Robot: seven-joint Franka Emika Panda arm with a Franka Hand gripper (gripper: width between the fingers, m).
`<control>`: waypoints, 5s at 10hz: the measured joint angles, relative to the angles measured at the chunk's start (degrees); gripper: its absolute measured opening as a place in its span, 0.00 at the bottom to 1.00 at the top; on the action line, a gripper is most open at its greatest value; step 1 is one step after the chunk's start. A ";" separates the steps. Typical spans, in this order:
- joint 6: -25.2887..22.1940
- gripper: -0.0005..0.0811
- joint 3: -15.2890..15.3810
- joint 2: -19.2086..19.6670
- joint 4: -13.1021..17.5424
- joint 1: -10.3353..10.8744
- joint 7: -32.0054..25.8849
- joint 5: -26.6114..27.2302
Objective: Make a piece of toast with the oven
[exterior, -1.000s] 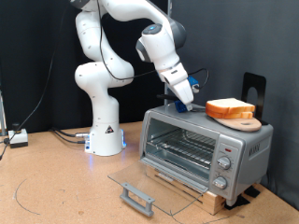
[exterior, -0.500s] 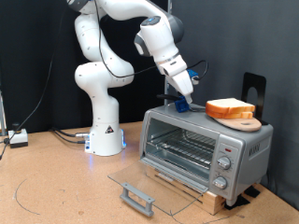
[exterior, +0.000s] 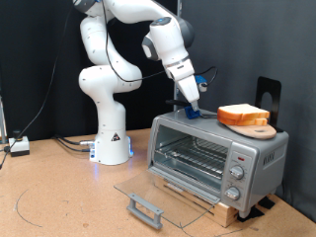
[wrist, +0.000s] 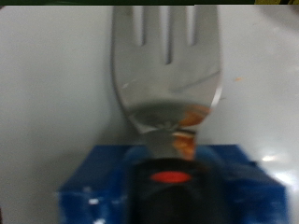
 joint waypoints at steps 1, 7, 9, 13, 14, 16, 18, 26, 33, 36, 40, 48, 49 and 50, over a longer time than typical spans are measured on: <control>-1.15 0.99 0.02 -0.01 -0.04 -0.01 0.63 0.00; 2.33 0.99 1.85 0.03 -1.32 0.03 1.60 0.96; 3.21 0.99 2.25 0.53 -1.56 0.05 1.31 1.50; 3.67 0.99 2.37 1.69 -1.58 0.08 0.26 2.62; 3.78 0.98 2.37 2.09 -1.58 0.08 -0.32 3.00; 3.85 0.76 2.37 2.39 -1.54 0.08 -0.96 3.54; 4.01 0.51 2.37 2.40 -1.52 0.08 -1.31 3.81; 4.01 0.49 1.98 2.10 -1.33 0.21 -5.29 6.98; -9.82 0.49 -5.03 -7.55 1.77 0.07 -6.32 6.43; -9.81 0.49 -6.62 -7.35 2.60 -0.94 -8.12 5.45; -15.65 0.49 -14.08 -7.50 4.14 -6.66 -10.42 -2.26; -20.69 0.49 -23.91 -7.46 5.82 -12.43 -18.27 -10.76; -19.85 0.49 -23.28 -7.45 5.43 -12.42 -19.86 -11.57; -18.23 0.49 -22.22 -7.27 5.08 -12.43 -20.42 -12.55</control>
